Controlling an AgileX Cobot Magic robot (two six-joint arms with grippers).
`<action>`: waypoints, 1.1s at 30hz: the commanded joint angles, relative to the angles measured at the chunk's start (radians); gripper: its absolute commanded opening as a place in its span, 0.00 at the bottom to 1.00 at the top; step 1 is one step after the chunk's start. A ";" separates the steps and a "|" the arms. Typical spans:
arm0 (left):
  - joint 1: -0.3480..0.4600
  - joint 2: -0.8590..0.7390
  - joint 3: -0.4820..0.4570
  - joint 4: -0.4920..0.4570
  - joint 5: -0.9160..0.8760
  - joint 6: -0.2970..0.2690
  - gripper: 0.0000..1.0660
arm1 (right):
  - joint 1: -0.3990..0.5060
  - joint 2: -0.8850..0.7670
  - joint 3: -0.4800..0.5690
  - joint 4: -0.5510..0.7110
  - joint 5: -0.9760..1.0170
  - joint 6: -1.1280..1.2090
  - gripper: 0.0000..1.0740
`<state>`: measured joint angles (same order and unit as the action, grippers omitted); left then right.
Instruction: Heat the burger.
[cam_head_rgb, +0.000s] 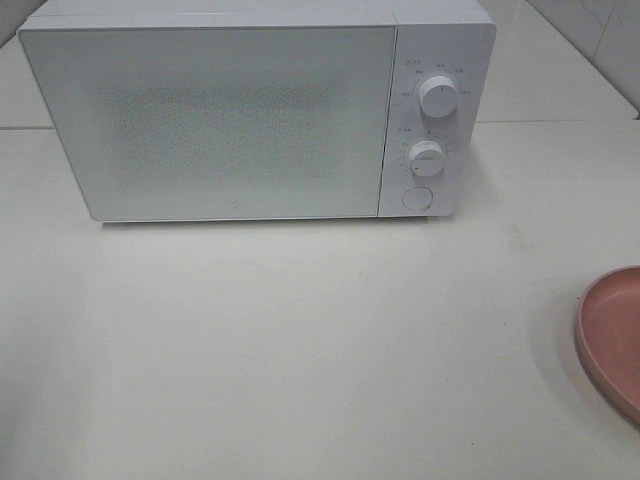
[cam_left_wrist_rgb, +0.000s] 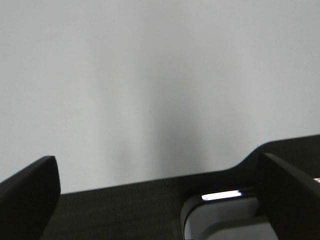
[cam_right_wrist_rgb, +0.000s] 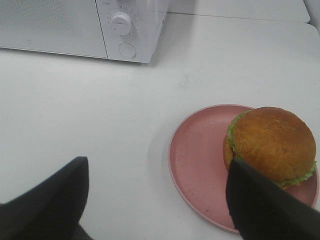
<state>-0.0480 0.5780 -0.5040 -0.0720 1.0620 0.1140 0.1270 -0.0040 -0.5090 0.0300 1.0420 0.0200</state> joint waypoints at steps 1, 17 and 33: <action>0.001 -0.129 0.007 0.007 -0.023 0.001 0.92 | -0.005 -0.026 0.000 0.001 -0.006 -0.001 0.69; 0.058 -0.487 0.007 -0.039 -0.027 -0.002 0.92 | -0.005 -0.026 0.000 0.001 -0.006 -0.001 0.69; 0.086 -0.610 0.009 -0.041 -0.027 -0.002 0.92 | -0.005 -0.017 0.000 0.003 -0.007 -0.001 0.69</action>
<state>0.0370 -0.0050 -0.4980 -0.1030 1.0420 0.1140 0.1270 -0.0040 -0.5090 0.0300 1.0420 0.0200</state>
